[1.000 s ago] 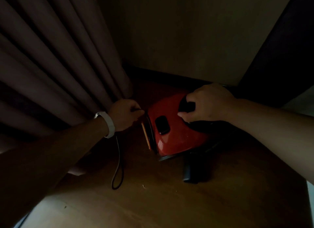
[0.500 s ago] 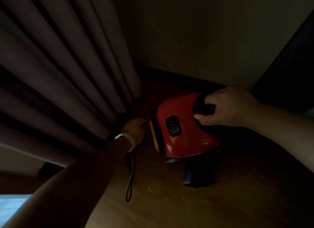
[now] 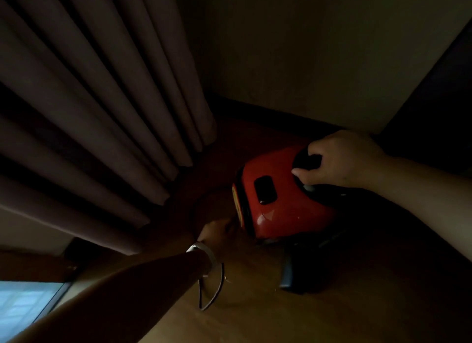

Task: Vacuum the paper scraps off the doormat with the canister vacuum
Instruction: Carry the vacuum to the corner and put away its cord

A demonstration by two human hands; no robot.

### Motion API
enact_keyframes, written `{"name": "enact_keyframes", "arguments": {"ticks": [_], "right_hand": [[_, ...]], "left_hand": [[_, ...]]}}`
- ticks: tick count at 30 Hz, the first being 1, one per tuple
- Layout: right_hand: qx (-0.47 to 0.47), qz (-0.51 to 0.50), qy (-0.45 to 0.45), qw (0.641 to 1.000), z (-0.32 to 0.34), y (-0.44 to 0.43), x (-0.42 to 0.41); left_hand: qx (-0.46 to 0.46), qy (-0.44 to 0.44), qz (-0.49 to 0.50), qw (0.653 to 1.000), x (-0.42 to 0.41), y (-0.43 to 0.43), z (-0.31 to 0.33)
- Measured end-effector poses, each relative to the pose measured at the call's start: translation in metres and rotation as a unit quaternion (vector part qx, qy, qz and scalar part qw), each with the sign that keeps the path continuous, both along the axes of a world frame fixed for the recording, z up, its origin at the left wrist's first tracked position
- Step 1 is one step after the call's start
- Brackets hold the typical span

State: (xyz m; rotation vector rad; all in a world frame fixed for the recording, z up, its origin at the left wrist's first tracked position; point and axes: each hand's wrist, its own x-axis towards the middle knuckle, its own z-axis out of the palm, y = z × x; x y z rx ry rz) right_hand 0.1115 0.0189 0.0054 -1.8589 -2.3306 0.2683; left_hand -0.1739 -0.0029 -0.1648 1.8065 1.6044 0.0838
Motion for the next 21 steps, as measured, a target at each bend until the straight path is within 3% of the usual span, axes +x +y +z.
{"name": "enact_keyframes", "arguments": {"ticks": [8, 12, 15, 21], "right_hand": [[0.009, -0.015, 0.013, 1.0, -0.002, 0.001, 0.006], [0.009, -0.029, 0.006, 1.0, -0.003, 0.002, 0.009], [0.01, -0.03, 0.008, 0.999, -0.004, 0.003, 0.009], [0.013, -0.023, -0.013, 1.0, -0.006, 0.002, 0.011]], "left_hand": [[-0.048, 0.028, -0.001, 0.998, 0.019, -0.053, 0.019], [-0.077, -0.035, 0.022, 0.996, 0.044, -0.071, 0.035], [-0.09, -0.055, -0.023, 0.994, 0.059, -0.079, 0.052], [-0.024, -0.094, -0.033, 0.995, 0.063, -0.045, 0.112]]}}
